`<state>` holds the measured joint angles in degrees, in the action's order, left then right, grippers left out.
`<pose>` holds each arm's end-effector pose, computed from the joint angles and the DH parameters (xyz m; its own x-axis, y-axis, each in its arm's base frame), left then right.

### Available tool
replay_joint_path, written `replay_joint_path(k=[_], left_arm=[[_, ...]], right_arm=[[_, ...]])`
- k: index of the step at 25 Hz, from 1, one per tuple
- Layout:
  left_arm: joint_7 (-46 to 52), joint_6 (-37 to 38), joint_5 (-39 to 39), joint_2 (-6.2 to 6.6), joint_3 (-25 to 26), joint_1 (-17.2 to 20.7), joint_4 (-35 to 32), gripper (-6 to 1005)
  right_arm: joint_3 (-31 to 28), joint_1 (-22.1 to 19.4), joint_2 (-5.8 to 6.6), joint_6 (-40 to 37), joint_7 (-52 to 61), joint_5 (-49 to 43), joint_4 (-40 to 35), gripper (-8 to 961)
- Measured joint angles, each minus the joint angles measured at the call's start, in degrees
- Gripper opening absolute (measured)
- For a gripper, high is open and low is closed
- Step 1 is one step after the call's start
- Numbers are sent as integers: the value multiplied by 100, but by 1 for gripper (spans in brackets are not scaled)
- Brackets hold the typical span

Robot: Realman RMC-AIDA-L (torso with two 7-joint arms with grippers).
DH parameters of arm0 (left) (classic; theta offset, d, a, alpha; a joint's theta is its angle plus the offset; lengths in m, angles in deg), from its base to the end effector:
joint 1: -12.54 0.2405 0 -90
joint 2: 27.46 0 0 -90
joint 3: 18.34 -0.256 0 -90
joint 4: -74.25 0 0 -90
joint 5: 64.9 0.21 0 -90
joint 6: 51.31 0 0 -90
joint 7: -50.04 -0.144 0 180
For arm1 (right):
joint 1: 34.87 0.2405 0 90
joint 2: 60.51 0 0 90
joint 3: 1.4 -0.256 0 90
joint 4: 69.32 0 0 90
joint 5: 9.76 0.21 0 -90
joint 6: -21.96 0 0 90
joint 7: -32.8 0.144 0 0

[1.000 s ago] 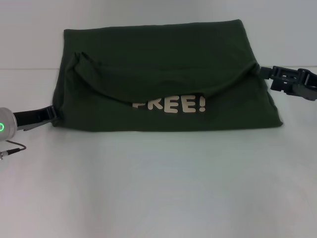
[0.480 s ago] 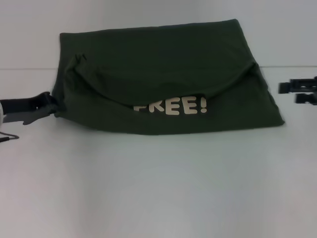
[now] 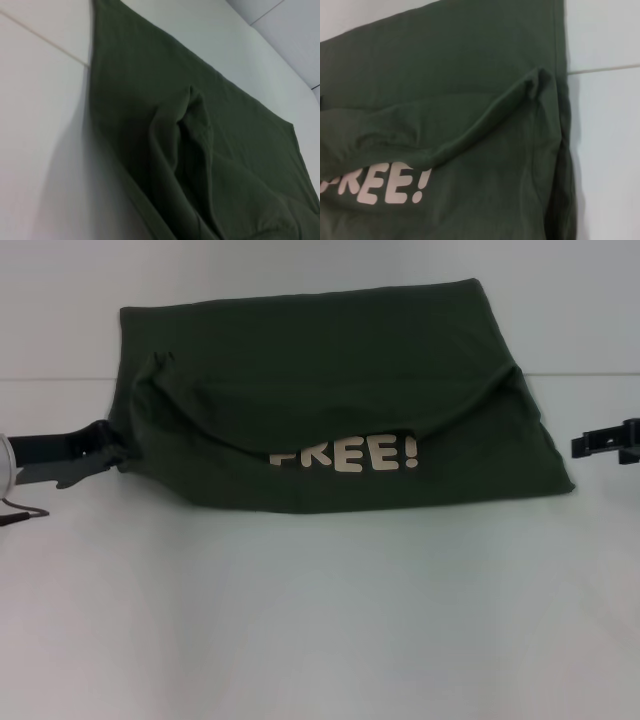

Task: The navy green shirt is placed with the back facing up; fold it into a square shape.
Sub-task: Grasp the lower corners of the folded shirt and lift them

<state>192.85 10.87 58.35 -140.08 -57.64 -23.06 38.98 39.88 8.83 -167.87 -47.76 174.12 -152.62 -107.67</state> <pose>-0.3101 0.4037 0.0508 0.0139 0.7776 0.6286 0.9994 0.0096 -0.0340 0.2869 0.4290 0.0871 0.3492 -0.8534 -0.3871 -0.9052 -0.2005 -0.3747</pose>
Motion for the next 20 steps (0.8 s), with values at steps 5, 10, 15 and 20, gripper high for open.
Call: replay_joint_path(k=[5, 10, 15, 20], left_arm=[[-13, -52, 1, -72, 1, 37, -7, 16], [-15, -74, -3, -121, 2, 38, -8, 16], [-23, -94, 7, -146, 1, 36, -10, 16], [-25, -100, -6, -147, 1, 29, -20, 16]], right_arm=[[124, 26, -230, 610, -128, -12, 261, 865], [238, 80, -506, 1098, -191, -23, 342, 866], [370, 121, -605, 1414, -182, -56, 417, 866], [512, 154, -633, 1694, -163, -76, 617, 866]])
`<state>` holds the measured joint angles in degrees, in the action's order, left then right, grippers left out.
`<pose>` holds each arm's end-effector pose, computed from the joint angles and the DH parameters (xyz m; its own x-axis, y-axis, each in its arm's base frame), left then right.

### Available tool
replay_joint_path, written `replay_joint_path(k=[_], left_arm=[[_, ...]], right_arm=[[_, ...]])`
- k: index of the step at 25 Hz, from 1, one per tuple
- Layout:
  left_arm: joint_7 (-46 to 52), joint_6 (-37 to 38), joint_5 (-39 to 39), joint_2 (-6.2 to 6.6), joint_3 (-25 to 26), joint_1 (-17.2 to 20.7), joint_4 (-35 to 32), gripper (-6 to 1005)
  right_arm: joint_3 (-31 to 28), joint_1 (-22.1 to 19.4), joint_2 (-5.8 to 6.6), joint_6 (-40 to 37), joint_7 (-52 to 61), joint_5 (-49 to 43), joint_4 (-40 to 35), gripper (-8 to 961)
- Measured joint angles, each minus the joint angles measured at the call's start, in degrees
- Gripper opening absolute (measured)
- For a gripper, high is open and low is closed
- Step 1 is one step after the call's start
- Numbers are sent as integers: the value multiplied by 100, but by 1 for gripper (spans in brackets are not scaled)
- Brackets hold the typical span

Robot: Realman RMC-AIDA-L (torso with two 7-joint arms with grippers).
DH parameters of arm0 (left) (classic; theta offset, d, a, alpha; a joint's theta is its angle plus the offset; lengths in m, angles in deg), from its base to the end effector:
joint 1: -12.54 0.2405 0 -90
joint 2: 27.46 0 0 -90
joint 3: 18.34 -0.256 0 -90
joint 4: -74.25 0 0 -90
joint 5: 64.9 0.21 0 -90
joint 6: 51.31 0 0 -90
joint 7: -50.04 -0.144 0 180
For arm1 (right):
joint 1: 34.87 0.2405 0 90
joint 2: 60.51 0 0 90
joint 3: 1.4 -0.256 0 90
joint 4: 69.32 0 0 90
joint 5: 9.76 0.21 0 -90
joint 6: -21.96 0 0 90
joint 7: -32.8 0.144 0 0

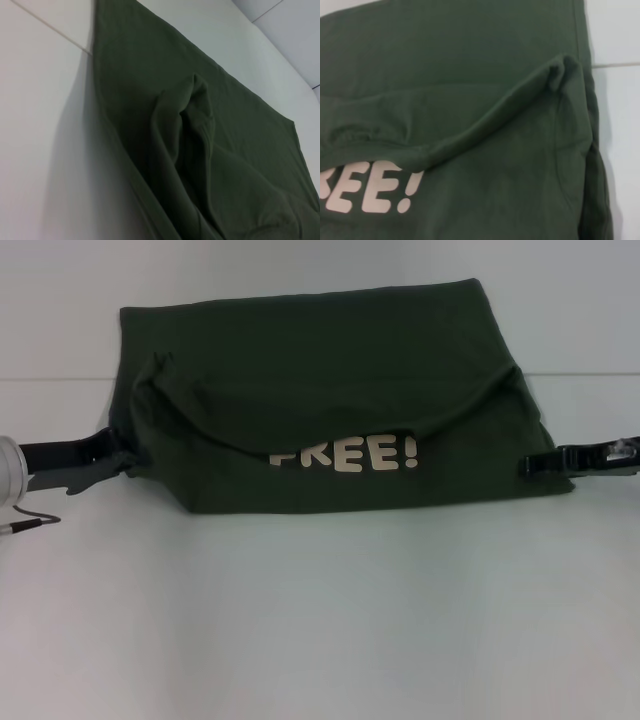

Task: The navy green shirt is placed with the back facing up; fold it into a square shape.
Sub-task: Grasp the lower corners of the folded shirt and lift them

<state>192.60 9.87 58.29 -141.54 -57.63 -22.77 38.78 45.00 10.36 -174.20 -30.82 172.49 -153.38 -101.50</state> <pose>-0.3092 0.4013 0.0406 0.0037 0.7764 0.6303 0.9996 0.0155 -0.0251 0.2862 0.4375 0.0223 0.4066 -0.8219 -0.3989 -0.8655 -0.2066 -0.4564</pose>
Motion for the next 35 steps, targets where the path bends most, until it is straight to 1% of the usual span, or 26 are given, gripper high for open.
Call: replay_joint_path(k=[4, 9, 12, 15, 20, 26, 30, 32, 34, 35], left_arm=[[0, -30, 0, -10, 0, -30, 0, 16], [0, -36, 0, -10, 0, -37, -7, 16], [0, -36, 0, -9, 0, -22, -20, 16], [0, -42, 1, -8, 0, -19, -23, 16], [0, -41, 3, -8, -3, -48, -30, 16], [0, -47, 4, -8, -1, -52, -31, 16], [0, 23, 13, 1, -24, -65, -37, 16], [0, 158, 39, 34, -46, -69, -43, 16], [-10, 412, 75, 97, -57, -69, -58, 16], [-16, 624, 84, 143, -60, -57, -75, 16]], right_arm=[[20, 37, -37, 113, 26, -3, 120, 865], [-24, 2, -38, 88, 162, 26, 8, 820], [-31, 8, -12, 108, 172, 26, 31, 724], [-13, 37, -13, 131, 172, 20, 35, 628], [15, 68, -20, 170, 172, 8, 37, 383], [21, 67, -3, 225, 173, 0, 170, 205], [-19, 60, 40, -14, 173, 6, 50, 100], [-37, 33, 86, -301, 199, 24, -83, 54], [-43, -10, 132, -654, 251, 32, -259, 9], [-44, -38, 160, -822, 275, 33, -344, 9]])
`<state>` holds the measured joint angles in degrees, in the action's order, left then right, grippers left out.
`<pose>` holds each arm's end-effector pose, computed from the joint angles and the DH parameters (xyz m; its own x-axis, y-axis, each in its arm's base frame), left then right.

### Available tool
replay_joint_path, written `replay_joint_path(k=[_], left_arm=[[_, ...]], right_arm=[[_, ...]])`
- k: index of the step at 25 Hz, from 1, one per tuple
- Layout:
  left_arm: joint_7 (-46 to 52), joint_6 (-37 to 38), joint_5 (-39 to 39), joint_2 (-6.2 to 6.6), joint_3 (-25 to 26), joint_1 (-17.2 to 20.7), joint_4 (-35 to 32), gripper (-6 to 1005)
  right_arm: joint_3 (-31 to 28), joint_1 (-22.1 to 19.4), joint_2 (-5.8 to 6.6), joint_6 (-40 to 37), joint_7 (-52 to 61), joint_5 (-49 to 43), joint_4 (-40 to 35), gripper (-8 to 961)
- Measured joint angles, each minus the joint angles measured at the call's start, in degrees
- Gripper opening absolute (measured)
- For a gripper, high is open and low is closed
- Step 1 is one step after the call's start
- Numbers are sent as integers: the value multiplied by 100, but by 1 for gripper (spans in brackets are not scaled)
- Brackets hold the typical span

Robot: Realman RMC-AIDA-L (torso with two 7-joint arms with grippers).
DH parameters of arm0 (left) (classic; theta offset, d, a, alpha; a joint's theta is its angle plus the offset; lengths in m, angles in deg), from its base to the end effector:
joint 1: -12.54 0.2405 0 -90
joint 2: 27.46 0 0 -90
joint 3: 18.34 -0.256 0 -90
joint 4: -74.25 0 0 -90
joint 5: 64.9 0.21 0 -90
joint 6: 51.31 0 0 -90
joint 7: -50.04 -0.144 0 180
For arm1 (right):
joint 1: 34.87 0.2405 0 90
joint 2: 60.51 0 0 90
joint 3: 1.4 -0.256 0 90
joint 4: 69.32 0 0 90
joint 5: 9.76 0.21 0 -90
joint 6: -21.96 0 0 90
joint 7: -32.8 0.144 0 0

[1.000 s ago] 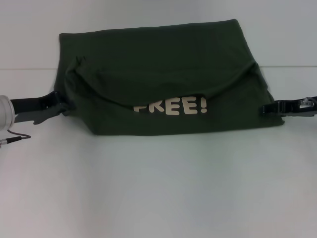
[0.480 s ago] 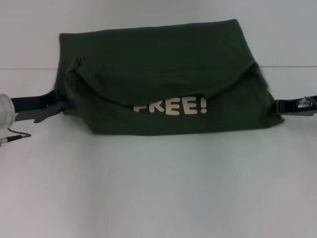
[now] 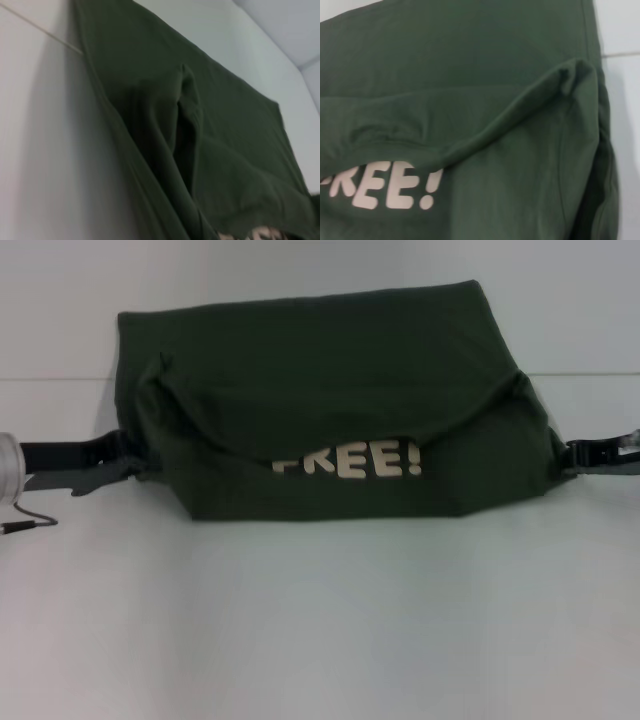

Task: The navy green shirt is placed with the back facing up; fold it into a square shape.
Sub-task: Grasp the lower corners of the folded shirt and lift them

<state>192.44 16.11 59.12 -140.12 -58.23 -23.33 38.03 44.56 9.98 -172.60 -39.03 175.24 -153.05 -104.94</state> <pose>-0.2996 0.3975 0.0458 0.0485 0.8231 0.5659 0.9988 -0.0465 -0.0180 0.2789 0.4333 0.0385 0.3694 -0.8502 -0.3752 -0.8912 -0.2098 -0.4021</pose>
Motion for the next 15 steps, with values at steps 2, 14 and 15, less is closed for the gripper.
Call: replay_joint_path(k=[2, 14, 15], left_arm=[[-5, 452, 10, 99, -2, 43, -44, 16], [45, 2743, 626, 437, 102, 571, -638, 16], [44, 2840, 727, 444, 128, 597, -681, 16]], right_arm=[[-9, -69, 54, -464, 36, 2, -177, 9], [-153, -692, 184, -2944, 38, -32, -717, 10], [-154, -763, 178, -3108, 43, -32, -782, 10]])
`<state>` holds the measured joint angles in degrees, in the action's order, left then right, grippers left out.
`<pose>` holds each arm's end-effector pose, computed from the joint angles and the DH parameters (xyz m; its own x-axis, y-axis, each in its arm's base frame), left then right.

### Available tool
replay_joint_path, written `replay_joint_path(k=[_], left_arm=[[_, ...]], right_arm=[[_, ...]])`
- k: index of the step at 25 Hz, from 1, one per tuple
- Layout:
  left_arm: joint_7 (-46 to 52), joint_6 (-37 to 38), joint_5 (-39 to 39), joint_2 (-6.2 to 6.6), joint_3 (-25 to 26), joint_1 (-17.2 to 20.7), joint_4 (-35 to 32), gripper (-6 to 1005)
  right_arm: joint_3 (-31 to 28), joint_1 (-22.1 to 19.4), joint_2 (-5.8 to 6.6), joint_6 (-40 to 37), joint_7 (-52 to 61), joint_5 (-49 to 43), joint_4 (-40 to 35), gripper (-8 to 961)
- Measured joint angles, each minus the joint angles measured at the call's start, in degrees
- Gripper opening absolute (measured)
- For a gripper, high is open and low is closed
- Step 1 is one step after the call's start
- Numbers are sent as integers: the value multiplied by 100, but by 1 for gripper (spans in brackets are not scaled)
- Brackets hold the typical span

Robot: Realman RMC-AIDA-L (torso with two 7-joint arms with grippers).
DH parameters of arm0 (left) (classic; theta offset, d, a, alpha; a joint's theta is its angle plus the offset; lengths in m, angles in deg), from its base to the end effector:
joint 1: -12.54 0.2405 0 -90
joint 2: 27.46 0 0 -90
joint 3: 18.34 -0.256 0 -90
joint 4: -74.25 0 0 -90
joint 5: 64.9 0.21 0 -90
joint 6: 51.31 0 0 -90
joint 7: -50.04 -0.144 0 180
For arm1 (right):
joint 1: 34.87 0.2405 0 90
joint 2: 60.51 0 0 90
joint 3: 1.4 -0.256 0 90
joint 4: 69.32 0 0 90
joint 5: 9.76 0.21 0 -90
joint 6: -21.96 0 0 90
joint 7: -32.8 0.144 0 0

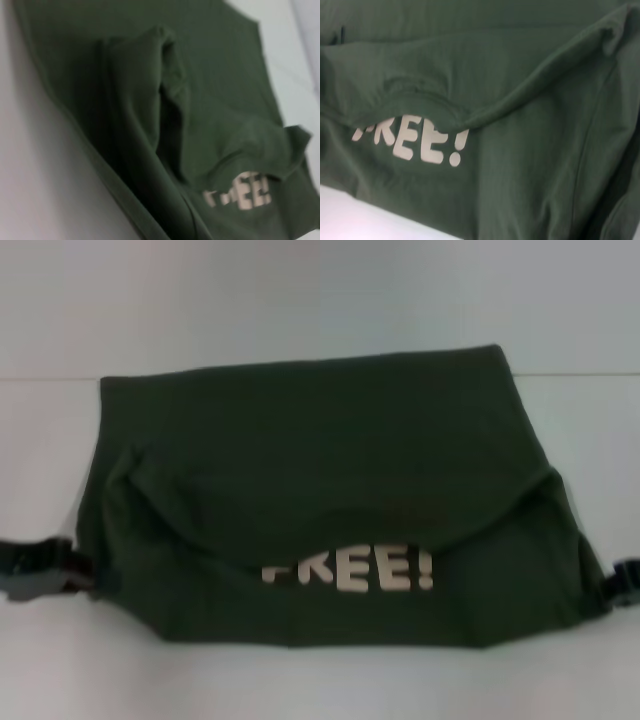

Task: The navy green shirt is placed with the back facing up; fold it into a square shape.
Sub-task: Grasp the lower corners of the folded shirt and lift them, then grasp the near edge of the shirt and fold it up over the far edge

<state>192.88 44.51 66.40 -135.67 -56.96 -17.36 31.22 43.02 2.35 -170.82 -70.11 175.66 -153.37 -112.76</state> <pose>-0.3151 0.3244 0.0796 0.0873 0.9641 0.2507 0.9947 -0.0982 0.0314 0.2955 0.3509 0.0543 0.2335 -0.9692 -0.0788 -0.9591 -0.2162 -0.1829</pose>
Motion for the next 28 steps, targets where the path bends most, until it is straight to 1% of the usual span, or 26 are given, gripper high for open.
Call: replay_joint_path(k=[3, 8, 11, 12, 17, 20, 23, 26, 28], left_arm=[[-2, 235, 338, -13, 87, 100, -139, 15], [-55, 633, 721, -31, 219, 233, -212, 15], [-63, 765, 804, -46, 243, 279, -259, 15], [-70, 911, 824, -62, 246, 315, -326, 15], [-74, 1003, 828, -67, 280, 330, -415, 15], [-136, 955, 791, -38, 583, 277, -424, 15], [-247, 951, 692, -28, 1094, 149, -425, 15], [-256, 867, 535, -21, 1546, -88, -391, 15], [-165, 681, 491, -19, 1650, -269, -361, 15]], right_arm=[[-10, -212, -30, -407, 6, 0, -160, 10], [-69, -454, -28, -734, 6, -1, -202, 10], [-68, -504, -14, -803, -1, -1, -200, 10], [-63, -509, -12, -822, -11, -1, -192, 10], [-87, -517, 14, -826, -62, 0, -175, 10], [-353, -511, 32, -741, -111, 57, -199, 9], [-855, -415, 38, -679, -290, 291, -185, 9], [-1174, -279, 42, -348, -370, 686, -139, 9], [-1233, -184, 26, -32, -352, 945, -125, 9]])
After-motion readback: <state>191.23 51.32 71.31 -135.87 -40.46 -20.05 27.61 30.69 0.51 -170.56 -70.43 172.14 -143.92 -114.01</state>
